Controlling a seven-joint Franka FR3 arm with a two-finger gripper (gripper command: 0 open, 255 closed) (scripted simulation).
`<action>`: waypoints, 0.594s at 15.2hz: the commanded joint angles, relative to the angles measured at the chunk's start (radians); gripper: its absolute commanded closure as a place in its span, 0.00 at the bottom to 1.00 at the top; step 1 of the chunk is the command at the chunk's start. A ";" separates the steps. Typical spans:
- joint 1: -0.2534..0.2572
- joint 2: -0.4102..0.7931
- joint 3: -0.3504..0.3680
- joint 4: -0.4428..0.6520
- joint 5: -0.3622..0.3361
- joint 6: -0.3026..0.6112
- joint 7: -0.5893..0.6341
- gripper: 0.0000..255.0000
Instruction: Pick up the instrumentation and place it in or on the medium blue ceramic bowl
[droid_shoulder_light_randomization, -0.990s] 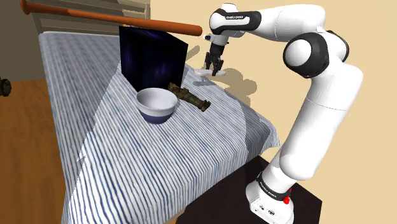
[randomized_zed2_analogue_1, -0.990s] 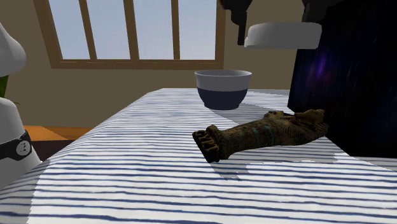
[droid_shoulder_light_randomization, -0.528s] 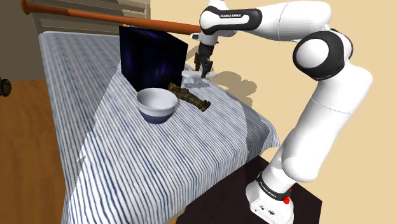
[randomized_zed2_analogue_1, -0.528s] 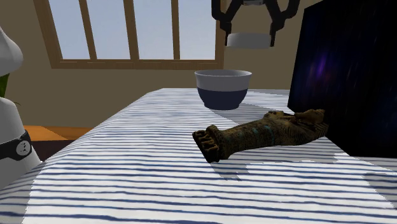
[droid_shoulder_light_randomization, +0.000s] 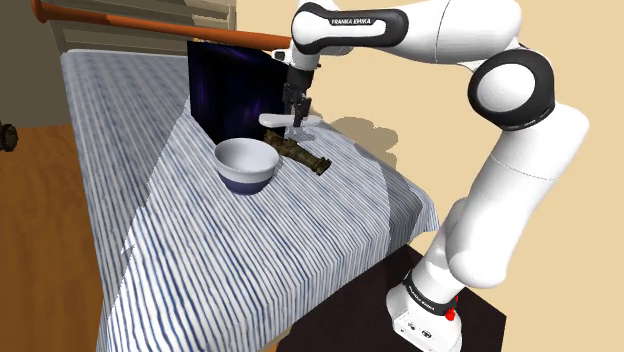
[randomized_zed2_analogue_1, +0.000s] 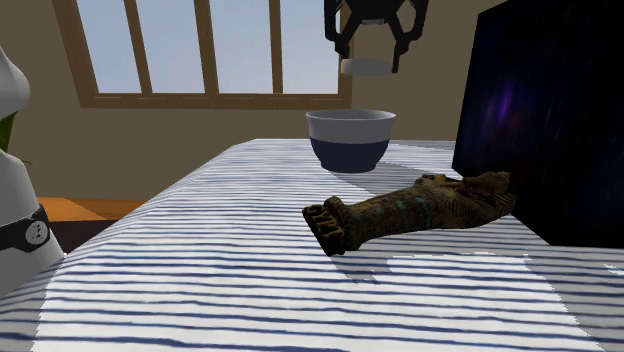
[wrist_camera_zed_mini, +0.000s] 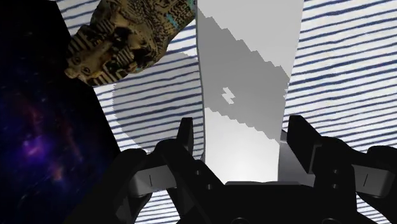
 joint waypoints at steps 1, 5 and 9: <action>0.021 0.010 0.018 0.009 0.001 0.002 0.040 1.00; 0.069 0.036 0.057 0.045 0.002 -0.006 0.128 1.00; 0.117 0.078 0.092 0.102 0.003 -0.019 0.212 1.00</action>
